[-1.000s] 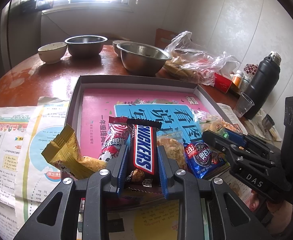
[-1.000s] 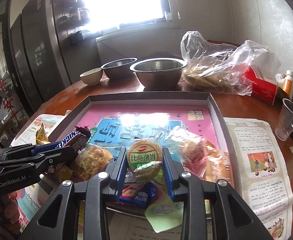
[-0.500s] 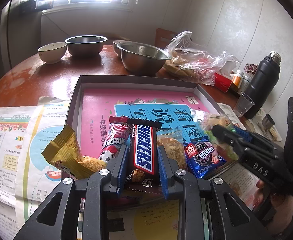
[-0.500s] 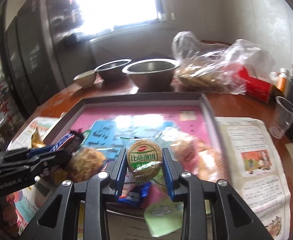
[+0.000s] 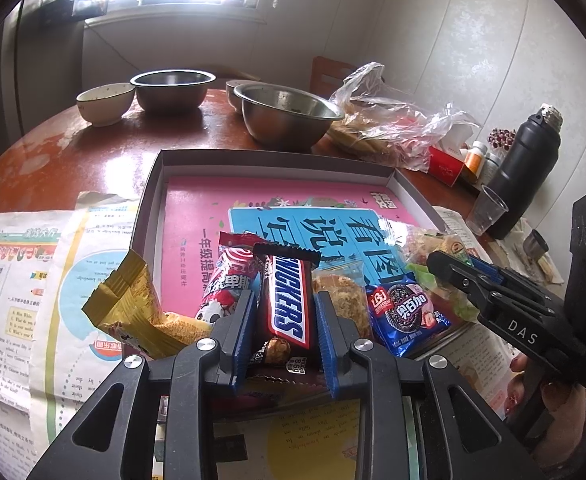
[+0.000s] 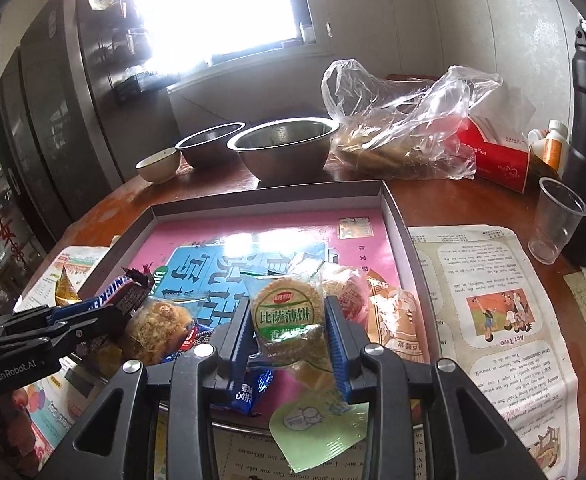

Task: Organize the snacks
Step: 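Lower the Snickers and biscuit pack into the tray and open both grippers, then withdraw both open grippers away from the tray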

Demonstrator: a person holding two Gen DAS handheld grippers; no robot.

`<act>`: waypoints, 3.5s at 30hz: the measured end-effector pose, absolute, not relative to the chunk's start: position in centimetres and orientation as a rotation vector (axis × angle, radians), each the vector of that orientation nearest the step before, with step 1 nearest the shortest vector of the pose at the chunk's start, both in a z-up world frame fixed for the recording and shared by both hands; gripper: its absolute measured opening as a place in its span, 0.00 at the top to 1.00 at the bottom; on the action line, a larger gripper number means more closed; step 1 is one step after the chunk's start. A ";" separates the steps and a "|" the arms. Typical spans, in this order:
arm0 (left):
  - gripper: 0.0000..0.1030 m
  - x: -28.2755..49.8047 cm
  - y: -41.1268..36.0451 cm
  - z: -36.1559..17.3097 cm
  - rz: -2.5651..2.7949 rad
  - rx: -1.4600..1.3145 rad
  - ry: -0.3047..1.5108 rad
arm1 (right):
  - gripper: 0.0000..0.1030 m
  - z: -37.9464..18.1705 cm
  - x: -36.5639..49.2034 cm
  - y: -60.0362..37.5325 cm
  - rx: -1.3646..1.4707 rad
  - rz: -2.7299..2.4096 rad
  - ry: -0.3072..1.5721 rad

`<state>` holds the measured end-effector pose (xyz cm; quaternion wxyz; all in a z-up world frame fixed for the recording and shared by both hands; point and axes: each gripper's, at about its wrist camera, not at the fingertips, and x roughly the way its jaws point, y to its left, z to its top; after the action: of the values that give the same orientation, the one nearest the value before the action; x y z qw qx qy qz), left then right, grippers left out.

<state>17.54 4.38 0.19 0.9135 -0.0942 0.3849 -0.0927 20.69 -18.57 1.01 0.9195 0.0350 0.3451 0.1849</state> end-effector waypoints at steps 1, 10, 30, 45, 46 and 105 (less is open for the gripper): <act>0.70 17.5 4.4 0.2 -0.191 -0.195 0.793 | 0.66 1.0 20.7 -18.6 0.075 0.381 0.711; 0.58 17.4 4.4 0.4 -0.193 -0.199 0.794 | 0.61 1.1 20.6 -19.0 0.081 0.351 0.707; 0.35 16.4 3.8 1.6 -0.177 -0.177 0.776 | 0.57 1.1 20.7 -20.4 0.103 0.290 0.721; 0.28 15.3 3.2 2.8 -0.188 -0.164 0.750 | 0.52 1.4 20.0 -21.1 0.126 0.303 0.725; 0.27 15.2 3.1 2.9 -0.189 -0.163 0.750 | 0.51 1.4 19.9 -21.0 0.127 0.304 0.725; 0.19 5.3 0.5 1.6 -0.010 -0.097 0.784 | 0.01 3.6 8.1 -21.2 0.015 0.255 0.599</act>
<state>5.33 0.50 1.56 0.9229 -0.0475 0.3821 -0.0048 8.10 -21.18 3.60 0.9475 0.0072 0.2943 0.1251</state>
